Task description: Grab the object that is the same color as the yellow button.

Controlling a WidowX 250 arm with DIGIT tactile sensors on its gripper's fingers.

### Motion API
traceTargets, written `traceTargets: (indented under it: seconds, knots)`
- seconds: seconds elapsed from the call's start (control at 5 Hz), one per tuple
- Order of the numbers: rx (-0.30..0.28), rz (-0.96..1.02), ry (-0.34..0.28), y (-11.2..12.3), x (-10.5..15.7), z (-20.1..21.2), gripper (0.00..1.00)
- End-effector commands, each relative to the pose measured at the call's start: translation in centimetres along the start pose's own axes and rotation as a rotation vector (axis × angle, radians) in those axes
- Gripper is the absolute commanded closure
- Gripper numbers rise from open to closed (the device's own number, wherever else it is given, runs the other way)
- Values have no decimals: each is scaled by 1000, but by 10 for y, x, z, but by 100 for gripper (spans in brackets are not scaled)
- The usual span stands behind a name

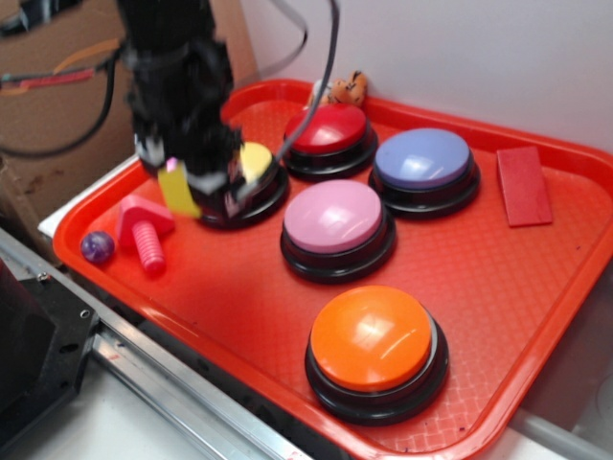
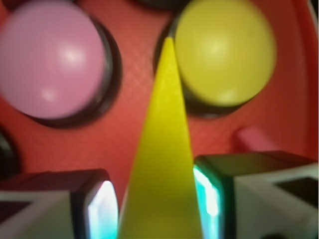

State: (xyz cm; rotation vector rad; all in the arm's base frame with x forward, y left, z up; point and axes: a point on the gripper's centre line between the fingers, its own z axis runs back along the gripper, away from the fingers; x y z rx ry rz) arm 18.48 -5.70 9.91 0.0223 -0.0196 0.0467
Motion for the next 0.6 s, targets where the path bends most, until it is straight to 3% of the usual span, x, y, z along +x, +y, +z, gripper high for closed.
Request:
traceTargets:
  seconds: [0.0, 0.2, 0.4]
  knots:
    - [-138, 8, -101, -3, 4, 83, 100]
    - [-178, 24, -120, 1, -1, 85, 100]
    - [-154, 16, -110, 2, -4, 71, 100]
